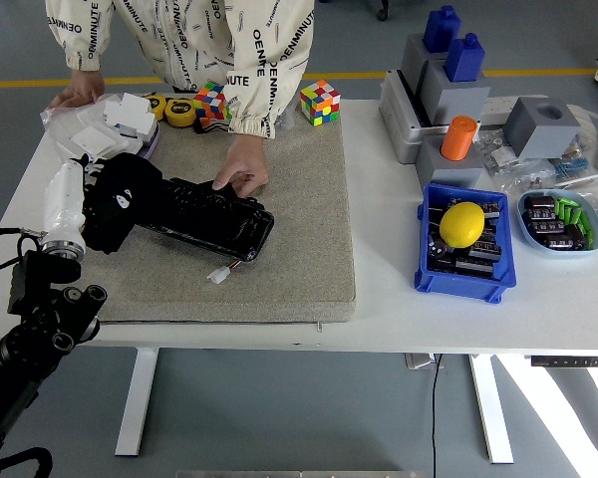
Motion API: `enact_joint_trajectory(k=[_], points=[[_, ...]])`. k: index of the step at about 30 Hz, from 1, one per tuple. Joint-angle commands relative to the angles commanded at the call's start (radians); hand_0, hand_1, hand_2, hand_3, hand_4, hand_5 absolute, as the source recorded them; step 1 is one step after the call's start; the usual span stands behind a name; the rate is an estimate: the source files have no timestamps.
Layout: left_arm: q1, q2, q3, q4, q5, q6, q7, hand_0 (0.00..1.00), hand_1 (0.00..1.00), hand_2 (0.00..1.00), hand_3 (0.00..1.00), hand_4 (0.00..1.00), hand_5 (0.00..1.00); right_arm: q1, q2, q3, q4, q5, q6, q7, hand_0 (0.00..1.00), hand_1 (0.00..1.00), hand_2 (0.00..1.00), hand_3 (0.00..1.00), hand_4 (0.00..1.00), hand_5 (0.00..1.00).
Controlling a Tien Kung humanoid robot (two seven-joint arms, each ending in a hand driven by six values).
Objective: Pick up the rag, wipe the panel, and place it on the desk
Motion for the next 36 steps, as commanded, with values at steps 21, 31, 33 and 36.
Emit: enact_joint_trajectory(k=[21, 31, 33, 36], points=[[0.034, 0.033, 0.375, -0.210, -0.135, -0.017, 0.030, 0.273, 0.257, 0.302, 0.546, 0.677, 0.002, 0.000, 0.001, 0.011, 0.001, -0.007, 0.000, 0.000, 0.540, 0.559, 0.492, 0.521, 0.889, 0.352], [0.037, 0.037, 0.506, -0.311, -0.177, -0.023, 0.037, 0.273, 0.257, 0.302, 0.546, 0.677, 0.002, -0.001, 0.001, 0.011, 0.002, -0.008, 0.001, 0.001, 0.543, 0.561, 0.492, 0.522, 0.891, 0.352], [0.036, 0.035, 0.519, -0.324, -0.180, -0.022, 0.035, 0.273, 0.257, 0.302, 0.546, 0.677, 0.002, -0.001, 0.000, 0.008, 0.002, -0.006, 0.001, 0.001, 0.543, 0.561, 0.492, 0.522, 0.891, 0.352], [0.033, 0.033, 0.530, -0.332, -0.183, -0.023, 0.037, 0.273, 0.256, 0.302, 0.546, 0.677, 0.002, 0.000, 0.000, -0.003, 0.006, 0.004, 0.001, 0.001, 0.543, 0.560, 0.492, 0.522, 0.890, 0.353]])
